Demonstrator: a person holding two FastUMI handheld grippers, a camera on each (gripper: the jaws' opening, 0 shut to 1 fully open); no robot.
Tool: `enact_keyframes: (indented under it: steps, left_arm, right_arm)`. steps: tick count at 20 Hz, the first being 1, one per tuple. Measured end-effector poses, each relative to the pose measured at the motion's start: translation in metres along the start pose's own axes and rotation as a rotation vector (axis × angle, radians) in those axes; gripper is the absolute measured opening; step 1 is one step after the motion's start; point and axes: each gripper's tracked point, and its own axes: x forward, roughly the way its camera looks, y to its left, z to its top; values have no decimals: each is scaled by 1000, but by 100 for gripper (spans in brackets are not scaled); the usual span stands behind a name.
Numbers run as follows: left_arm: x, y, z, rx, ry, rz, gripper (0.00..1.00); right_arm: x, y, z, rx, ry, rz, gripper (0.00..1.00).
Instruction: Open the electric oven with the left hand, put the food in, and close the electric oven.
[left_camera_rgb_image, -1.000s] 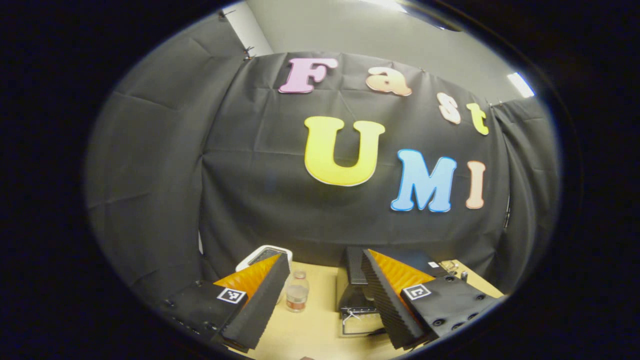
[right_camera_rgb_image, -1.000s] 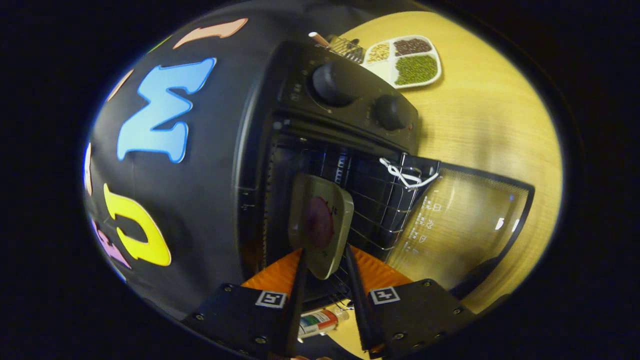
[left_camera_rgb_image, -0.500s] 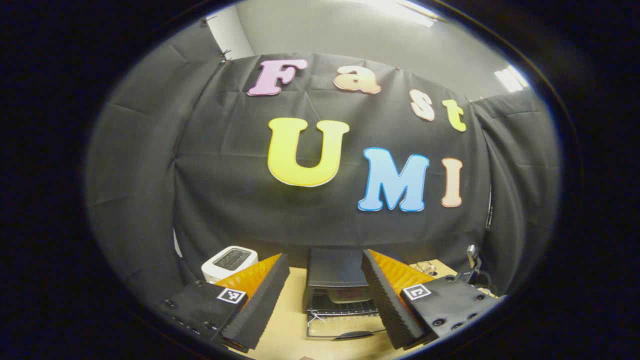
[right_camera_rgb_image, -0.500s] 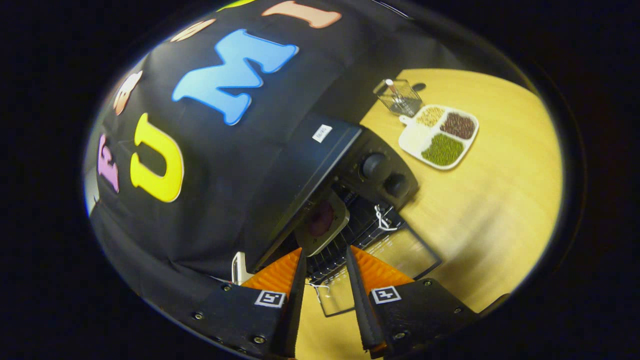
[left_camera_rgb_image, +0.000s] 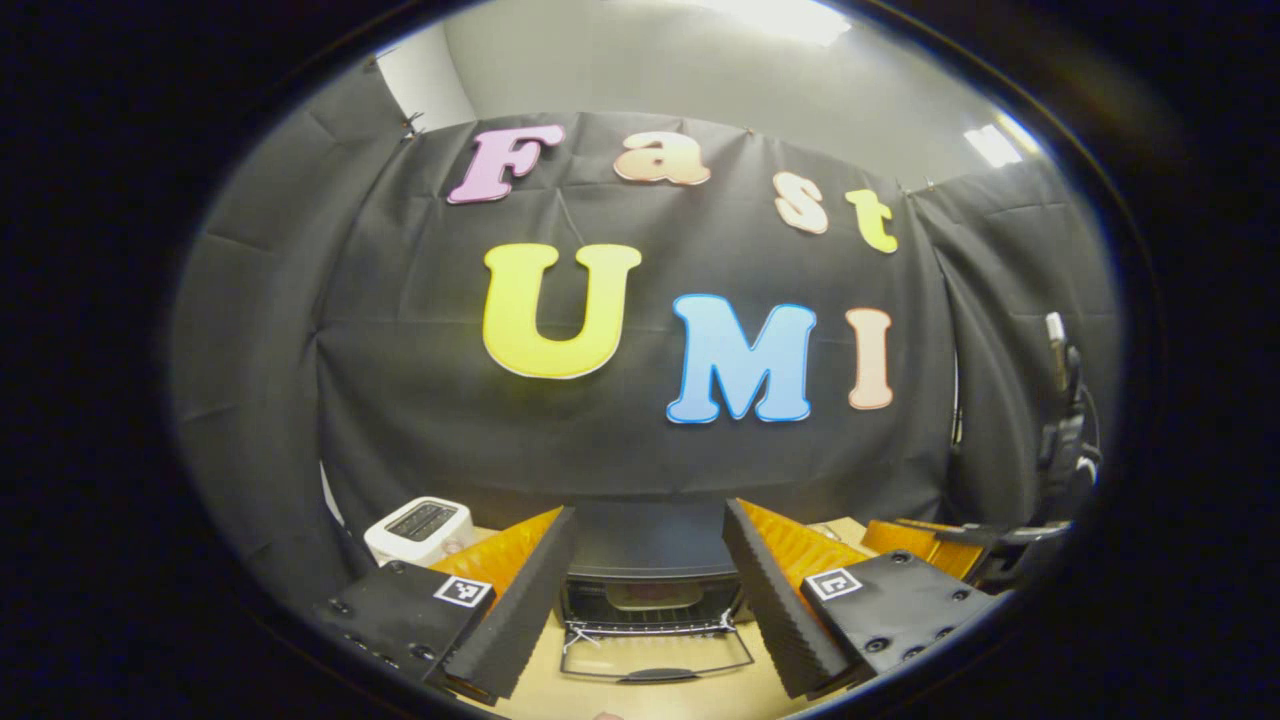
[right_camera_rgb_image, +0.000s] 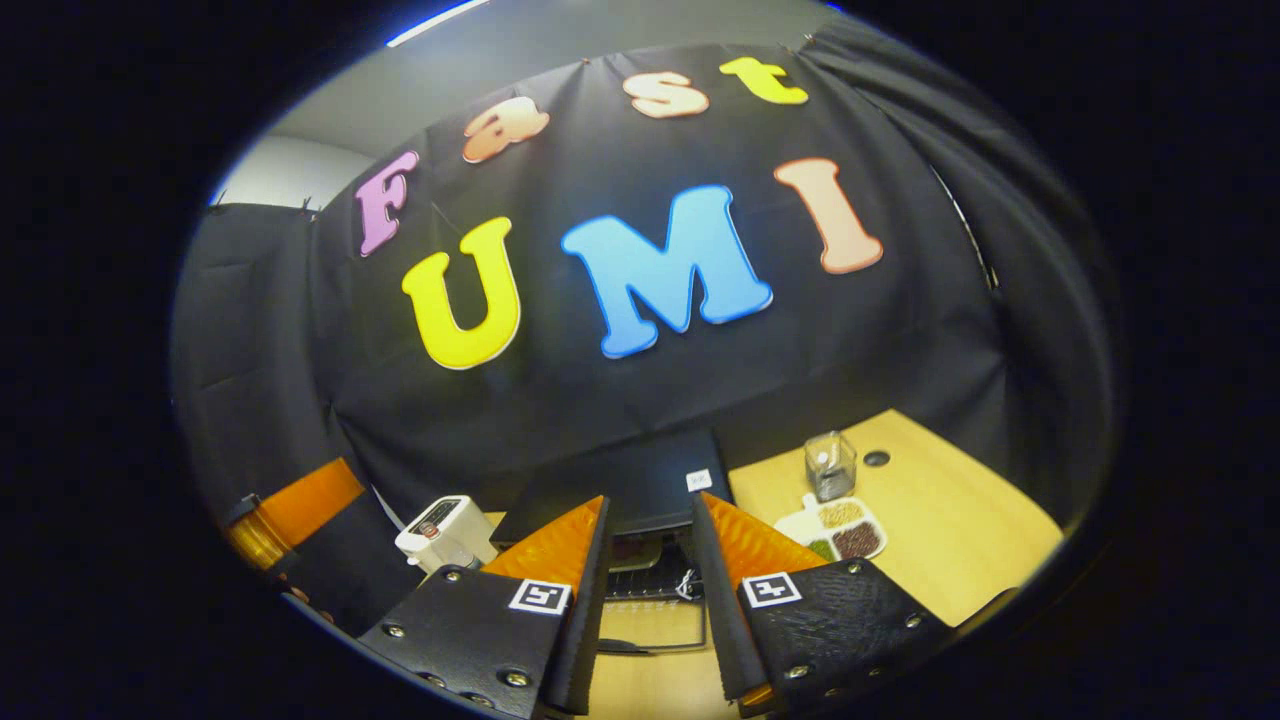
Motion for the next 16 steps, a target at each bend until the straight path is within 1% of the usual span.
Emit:
enact_keyframes:
  steps: [2, 3, 4, 5, 6, 7, 8, 9, 10, 11, 13, 15, 16]
  left_arm:
    - [-4, -15, 4, 2, -14, -3, 100]
    - [-5, -20, 7, -2, -19, -1, 98]
    - [-5, -26, 7, -8, -19, -3, 98]
    - [-6, -30, 5, -10, -16, -2, 100]
    - [-6, -33, 1, -13, -10, 2, 100]
    - [-4, -37, -10, -17, 15, 1, 98]
    - [0, -43, -27, -18, 55, -3, 100]
    - [4, -48, -45, -14, 102, -12, 100]
    - [9, -52, -61, -9, 147, -20, 98]
    - [15, -55, -79, -5, 195, -26, 100]
    - [18, -56, -114, 2, 287, -21, 98]
    - [19, -59, -154, -1, 394, -27, 100]
    - [21, -60, -175, -2, 448, -30, 98]
  right_arm:
    - [-22, -14, 26, -36, -64, -21, 48]
    - [-29, -21, 40, -54, -97, -32, 48]
    - [-35, -26, 49, -82, -131, -30, 48]
    - [-43, -32, 58, -109, -156, -41, 48]
    - [-49, -35, 65, -126, -183, -41, 60]
    - [-54, -37, 68, -140, -194, -51, 56]
    - [-52, -39, 66, -142, -196, -53, 84]
    - [-54, -40, 64, -139, -189, -54, 87]
    - [-53, -41, 64, -131, -189, -51, 87]
    - [-54, -40, 66, -123, -187, -45, 87]
    - [-57, -46, 66, -120, -183, -45, 87]
    - [-56, -55, 65, -121, -176, -48, 87]
    - [-56, -59, 63, -122, -172, -52, 87]
